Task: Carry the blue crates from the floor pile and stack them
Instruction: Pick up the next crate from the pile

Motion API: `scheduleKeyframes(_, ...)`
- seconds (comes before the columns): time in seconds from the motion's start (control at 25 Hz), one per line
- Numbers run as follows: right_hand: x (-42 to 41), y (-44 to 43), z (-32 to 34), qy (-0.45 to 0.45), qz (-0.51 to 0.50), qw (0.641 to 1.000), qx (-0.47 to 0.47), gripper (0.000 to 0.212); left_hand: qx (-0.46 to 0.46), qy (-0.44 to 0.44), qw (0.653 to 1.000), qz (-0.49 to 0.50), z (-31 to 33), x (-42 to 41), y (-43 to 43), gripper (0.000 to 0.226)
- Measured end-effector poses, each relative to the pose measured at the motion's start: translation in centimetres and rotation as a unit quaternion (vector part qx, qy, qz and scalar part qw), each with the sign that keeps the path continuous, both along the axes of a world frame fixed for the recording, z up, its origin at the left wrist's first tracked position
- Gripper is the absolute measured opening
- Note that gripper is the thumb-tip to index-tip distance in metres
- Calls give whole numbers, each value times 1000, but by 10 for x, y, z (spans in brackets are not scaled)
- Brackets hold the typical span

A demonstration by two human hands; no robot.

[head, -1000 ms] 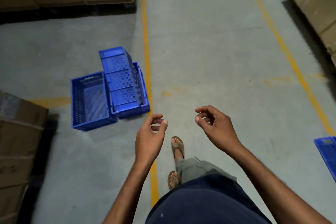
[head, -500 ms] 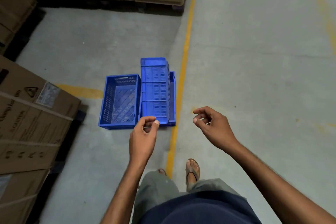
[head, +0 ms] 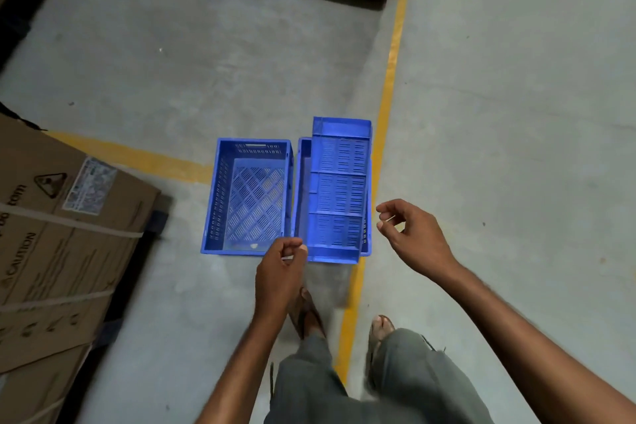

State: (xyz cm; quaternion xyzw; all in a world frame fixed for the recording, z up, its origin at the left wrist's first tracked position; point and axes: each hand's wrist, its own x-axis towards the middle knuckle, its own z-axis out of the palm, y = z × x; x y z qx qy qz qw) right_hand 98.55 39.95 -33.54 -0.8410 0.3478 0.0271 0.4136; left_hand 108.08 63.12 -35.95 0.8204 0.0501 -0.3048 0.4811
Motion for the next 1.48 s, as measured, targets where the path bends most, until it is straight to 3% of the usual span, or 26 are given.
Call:
scheduleKeyframes(0.4,157,-88,-147,74,6,996,-39,31,31,61,997,-44,-120,116,-89,11)
scheduleKeyframes(0.64,194,-136,-242,98,-35,992,-68,41,9,42,998,-38,-245,175,-185,65)
scheduleKeyframes(0.72,201,-146,-267,90,-75,992,-52,44,3,30,999,-14,-285,193,-207,72)
scheduleKeyframes(0.8,207,-152,-286,64,-124,990,-22,43,-8,34,999,-2,-278,206,-223,51)
scheduleKeyframes(0.88,214,-155,-297,34,-173,984,1,35,-50,21,999,7,-268,219,-235,13)
scheduleKeyframes(0.92,217,-156,-300,17,-201,979,16,32,-69,21,997,13,-267,226,-240,12)
scheduleKeyframes(1.04,221,-166,-301,-16,-304,947,99,29,-91,74,992,52,-265,243,-251,34)
scheduleKeyframes(1.12,219,-177,-292,-35,-347,924,157,32,-92,128,985,74,-260,247,-252,78)
scheduleKeyframes(1.2,214,-184,-276,-21,-342,919,194,43,-99,164,978,88,-249,244,-247,99)
scheduleKeyframes(1.32,205,-188,-246,17,-335,911,241,60,-119,159,977,79,-228,233,-234,74)
scheduleKeyframes(1.48,190,-172,-209,34,-309,916,252,43,-136,163,977,19,-195,227,-226,55)
